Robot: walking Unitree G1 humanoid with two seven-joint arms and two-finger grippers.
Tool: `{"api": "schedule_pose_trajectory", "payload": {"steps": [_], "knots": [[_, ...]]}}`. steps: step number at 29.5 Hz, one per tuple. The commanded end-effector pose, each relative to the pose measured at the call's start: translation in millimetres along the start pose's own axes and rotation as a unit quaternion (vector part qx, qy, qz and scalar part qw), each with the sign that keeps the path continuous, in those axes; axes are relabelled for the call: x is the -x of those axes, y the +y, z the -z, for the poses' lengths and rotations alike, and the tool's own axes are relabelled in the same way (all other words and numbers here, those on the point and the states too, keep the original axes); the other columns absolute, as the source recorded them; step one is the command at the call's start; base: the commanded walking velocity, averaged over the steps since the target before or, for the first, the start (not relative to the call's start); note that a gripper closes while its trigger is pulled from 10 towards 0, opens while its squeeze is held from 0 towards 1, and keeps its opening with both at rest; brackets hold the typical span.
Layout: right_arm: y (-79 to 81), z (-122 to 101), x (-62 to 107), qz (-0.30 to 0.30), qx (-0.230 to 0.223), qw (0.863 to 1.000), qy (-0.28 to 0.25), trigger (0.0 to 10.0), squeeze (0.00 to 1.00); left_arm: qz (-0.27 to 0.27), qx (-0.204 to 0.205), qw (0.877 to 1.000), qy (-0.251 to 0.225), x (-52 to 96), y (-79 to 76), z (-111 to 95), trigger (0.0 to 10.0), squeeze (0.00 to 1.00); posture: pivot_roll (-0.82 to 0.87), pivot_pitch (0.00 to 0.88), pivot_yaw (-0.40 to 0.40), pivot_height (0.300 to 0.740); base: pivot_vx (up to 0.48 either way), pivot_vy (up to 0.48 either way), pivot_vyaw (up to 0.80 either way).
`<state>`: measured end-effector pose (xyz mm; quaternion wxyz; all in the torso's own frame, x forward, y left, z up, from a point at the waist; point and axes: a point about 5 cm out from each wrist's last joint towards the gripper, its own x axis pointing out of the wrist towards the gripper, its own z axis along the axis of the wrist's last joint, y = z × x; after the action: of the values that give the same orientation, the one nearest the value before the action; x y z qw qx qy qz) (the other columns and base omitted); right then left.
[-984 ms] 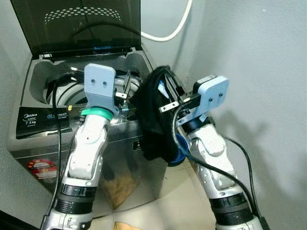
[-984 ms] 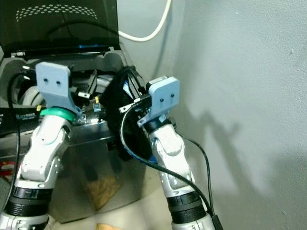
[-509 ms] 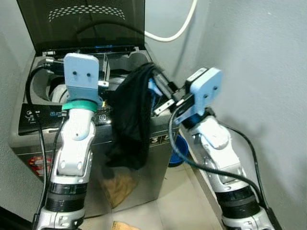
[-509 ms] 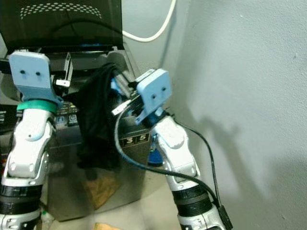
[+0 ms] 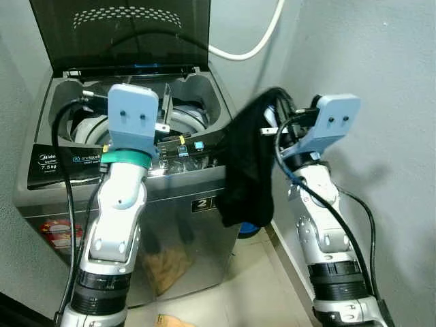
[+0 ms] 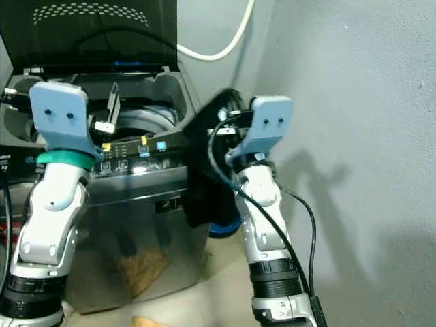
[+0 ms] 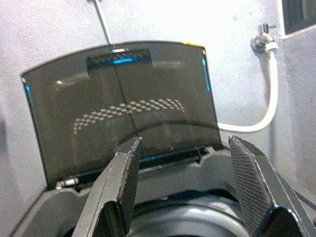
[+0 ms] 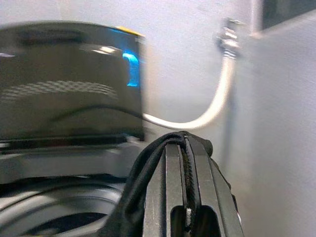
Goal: Clothes washing
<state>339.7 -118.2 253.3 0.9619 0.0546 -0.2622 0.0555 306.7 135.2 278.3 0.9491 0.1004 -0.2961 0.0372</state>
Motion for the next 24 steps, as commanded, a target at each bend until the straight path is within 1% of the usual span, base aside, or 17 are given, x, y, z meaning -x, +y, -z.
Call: {"api": "schedule_pose_trajectory", "payload": {"steps": [1,3,4,5,6,7,9,10,11,12,13,14,15,16,17,19,24], "knots": [[-1.3,-3.0,-2.8,0.014,-0.002,1.000,-0.008,10.0,0.00,0.012,0.008,1.000,0.007,3.0,-2.3,-0.3,10.0,0.00,0.16,0.000,-0.014,0.740,0.000,0.000,0.00],[5.1,-13.5,-5.5,-0.013,-0.009,0.999,-0.036,10.0,0.00,0.055,0.048,0.997,0.031,5.8,-7.9,2.4,10.0,0.00,0.17,0.000,-0.016,0.740,0.000,0.000,0.00],[5.1,-13.5,-5.5,-0.013,-0.009,0.999,-0.036,10.0,0.00,0.055,0.048,0.997,0.031,5.8,-7.9,2.4,10.0,0.00,0.17,0.000,-0.016,0.740,0.000,0.000,0.00],[9.6,-18.8,-6.7,-0.032,-0.014,0.998,-0.049,10.0,0.00,0.085,0.074,0.993,0.045,7.4,-11.5,4.0,10.0,0.00,0.17,0.000,-0.016,0.740,0.000,0.000,0.00],[16.9,-27.4,-9.3,-0.059,-0.022,0.996,-0.066,10.0,0.00,0.139,0.104,0.982,0.070,10.5,-15.3,6.5,10.0,0.00,0.17,0.000,-0.016,0.740,0.000,0.000,0.00],[16.9,-27.4,-9.3,-0.059,-0.022,0.996,-0.066,10.0,0.00,0.139,0.104,0.982,0.070,10.5,-15.3,6.5,10.0,0.00,0.17,0.000,-0.016,0.740,0.000,0.000,0.00],[30.6,-43.9,-14.0,-0.115,-0.039,0.988,-0.093,10.0,0.00,0.228,0.117,0.962,0.094,15.6,-17.7,9.0,10.0,0.00,0.17,0.000,-0.016,0.740,0.000,0.000,0.00],[30.6,-43.9,-14.0,-0.115,-0.039,0.988,-0.093,10.0,0.00,0.228,0.117,0.962,0.094,15.6,-17.7,9.0,10.0,0.00,0.17,0.000,-0.016,0.740,0.000,0.000,0.00],[37.4,-53.1,-17.0,-0.141,-0.047,0.983,-0.107,10.0,0.00,0.273,0.128,0.948,0.105,18.0,-17.5,9.8,10.0,0.00,0.17,0.000,-0.013,0.740,0.000,0.000,0.00],[37.4,-53.1,-17.0,-0.141,-0.047,0.983,-0.107,10.0,0.00,0.273,0.128,0.948,0.105,18.0,-17.5,9.8,10.0,0.00,0.17,0.000,-0.013,0.740,0.000,0.000,0.00],[43.7,-62.9,-19.7,-0.168,-0.055,0.977,-0.122,10.0,0.00,0.311,0.119,0.937,0.106,18.4,-16.0,9.7,10.0,0.00,0.17,0.000,-0.014,0.740,0.000,0.000,0.00],[43.7,-62.9,-19.7,-0.168,-0.055,0.977,-0.122,10.0,0.00,0.311,0.119,0.937,0.106,18.4,-16.0,9.7,10.0,0.00,0.17,0.000,-0.014,0.740,0.000,0.000,0.00],[49.4,-73.7,-22.2,-0.193,-0.066,0.969,-0.137,10.0,0.00,0.347,0.123,0.923,0.110,16.4,-13.8,8.2,10.0,0.00,0.17,0.000,-0.012,0.740,0.000,0.000,0.00],[49.4,-73.7,-22.2,-0.193,-0.066,0.969,-0.137,10.0,0.00,0.347,0.123,0.923,0.110,16.4,-13.8,8.2,10.0,0.00,0.17,0.000,-0.012,0.740,0.000,0.000,0.00],[54.3,-84.0,-22.7,-0.222,-0.079,0.960,-0.150,10.0,0.00,0.379,0.123,0.910,0.114,12.3,-11.3,6.8,10.0,0.00,0.17,0.000,-0.012,0.740,0.000,0.000,0.00],[60.6,-93.0,-18.3,-0.271,-0.094,0.945,-0.155,10.0,0.00,0.413,0.112,0.897,0.107,-1.1,-6.6,2.1,10.0,0.00,0.16,0.000,-0.005,0.740,0.000,0.000,0.00],[65.0,-90.1,-11.4,-0.300,-0.105,0.937,-0.145,10.0,0.00,0.433,0.108,0.889,0.097,-12.7,-6.8,-2.5,10.0,0.00,0.15,0.000,0.000,0.740,0.000,0.000,0.00]]}}
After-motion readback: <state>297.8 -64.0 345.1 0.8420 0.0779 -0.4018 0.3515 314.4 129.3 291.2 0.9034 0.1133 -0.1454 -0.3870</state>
